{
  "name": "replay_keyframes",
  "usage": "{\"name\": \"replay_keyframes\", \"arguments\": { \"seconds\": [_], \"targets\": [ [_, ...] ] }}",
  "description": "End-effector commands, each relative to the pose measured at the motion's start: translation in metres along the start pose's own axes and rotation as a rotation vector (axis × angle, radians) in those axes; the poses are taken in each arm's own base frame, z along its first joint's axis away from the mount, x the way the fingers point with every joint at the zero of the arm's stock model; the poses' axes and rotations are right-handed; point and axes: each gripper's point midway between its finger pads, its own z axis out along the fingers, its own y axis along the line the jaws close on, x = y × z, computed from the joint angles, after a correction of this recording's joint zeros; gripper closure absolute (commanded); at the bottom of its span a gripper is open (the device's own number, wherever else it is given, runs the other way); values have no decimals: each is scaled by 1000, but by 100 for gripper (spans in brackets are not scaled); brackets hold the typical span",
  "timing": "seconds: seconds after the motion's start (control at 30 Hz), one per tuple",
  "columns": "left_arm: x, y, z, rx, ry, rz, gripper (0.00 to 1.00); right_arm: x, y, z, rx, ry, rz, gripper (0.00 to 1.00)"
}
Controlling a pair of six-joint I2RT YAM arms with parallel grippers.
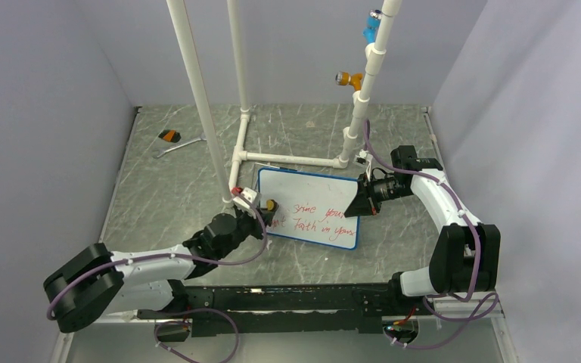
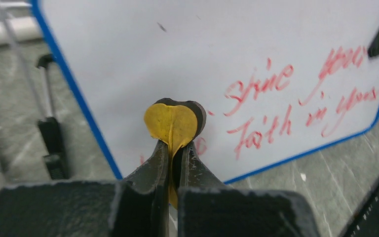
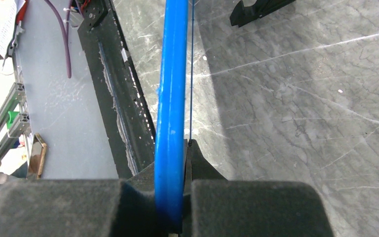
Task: Erase the whiteboard
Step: Erase the center of the board with the whiteboard.
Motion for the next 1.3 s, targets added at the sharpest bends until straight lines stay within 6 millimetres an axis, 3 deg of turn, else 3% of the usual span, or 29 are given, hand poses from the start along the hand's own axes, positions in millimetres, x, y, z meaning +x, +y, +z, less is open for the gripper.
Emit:
{"name": "replay_keyframes", "arguments": {
  "seconds": [0.0, 0.13, 0.4, 0.63, 0.93, 1.27],
  "targets": [
    [-33, 18, -5, -31, -113, -42, 100, -12, 13, -2, -39, -52, -59, 100],
    [-36, 29, -11, -32, -130, -66, 100, -12, 13, -2, -36, -55, -62, 100],
    [-21, 22, -7, -3, -92, -65, 100, -13, 12, -2, -35, -53, -59, 100],
    [-7, 7, 9, -19, -70, 8, 100, -12, 12, -2, -37, -52, -58, 100],
    [-11, -1, 33, -37, -88, 23, 100, -12, 14, -3, -37, -55, -70, 100],
    [-8, -49, 55, 3, -31, 90, 100, -13, 14, -3, -35, -58, -72, 100]
  ]
}}
